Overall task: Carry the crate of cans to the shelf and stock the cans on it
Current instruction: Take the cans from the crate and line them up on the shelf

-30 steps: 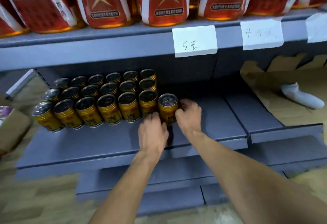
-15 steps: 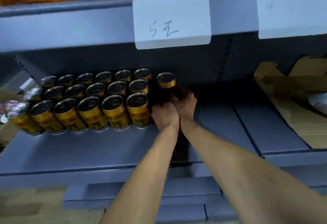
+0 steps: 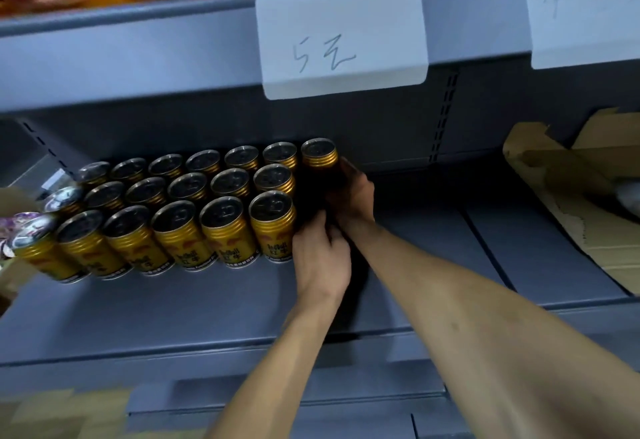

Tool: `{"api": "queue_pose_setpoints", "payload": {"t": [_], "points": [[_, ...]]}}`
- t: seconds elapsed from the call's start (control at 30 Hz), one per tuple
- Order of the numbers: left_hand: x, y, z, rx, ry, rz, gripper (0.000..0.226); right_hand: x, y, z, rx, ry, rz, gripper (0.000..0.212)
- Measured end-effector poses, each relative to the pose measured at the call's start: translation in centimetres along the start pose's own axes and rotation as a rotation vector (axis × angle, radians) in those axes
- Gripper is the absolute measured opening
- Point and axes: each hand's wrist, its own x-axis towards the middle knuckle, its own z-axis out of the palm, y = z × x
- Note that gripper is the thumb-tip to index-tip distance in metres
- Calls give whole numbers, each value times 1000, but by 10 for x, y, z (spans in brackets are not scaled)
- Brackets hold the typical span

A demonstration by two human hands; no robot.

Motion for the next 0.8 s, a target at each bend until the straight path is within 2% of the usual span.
{"api": "queue_pose_setpoints", "payload": {"t": [0.07, 0.13, 0.23, 0.3, 0.4, 0.53, 0.6, 0.7, 0.8], "points": [[-12, -10, -12, 205, -12, 164, 40, -5, 1, -7, -45, 78, -18, 40], [-24, -21, -33, 387, 3, 290, 36, -14, 10, -9, -210, 146, 3, 45], [-33, -38, -69, 492, 62, 388, 24, -24, 21, -15, -487, 7, 155, 48], [-35, -47, -87, 525, 108, 422, 20, -31, 22, -22, -621, -86, 167, 53], [-39, -58, -103, 583, 146, 367, 20, -50, 19, -27, -722, -119, 147, 59], [-70, -78, -113, 590, 115, 261, 36, -76, 14, -36, -729, -105, 169, 61], [-108, -91, -112, 513, 75, 307, 33, -91, 8, -36, -706, -135, 145, 61], [-161, -119, -119, 396, 12, 473, 29, -98, -10, -31, -481, -157, 128, 61], [-168, -138, -138, 295, 93, 483, 25, -88, -26, -31, -306, -66, 138, 58]]}}
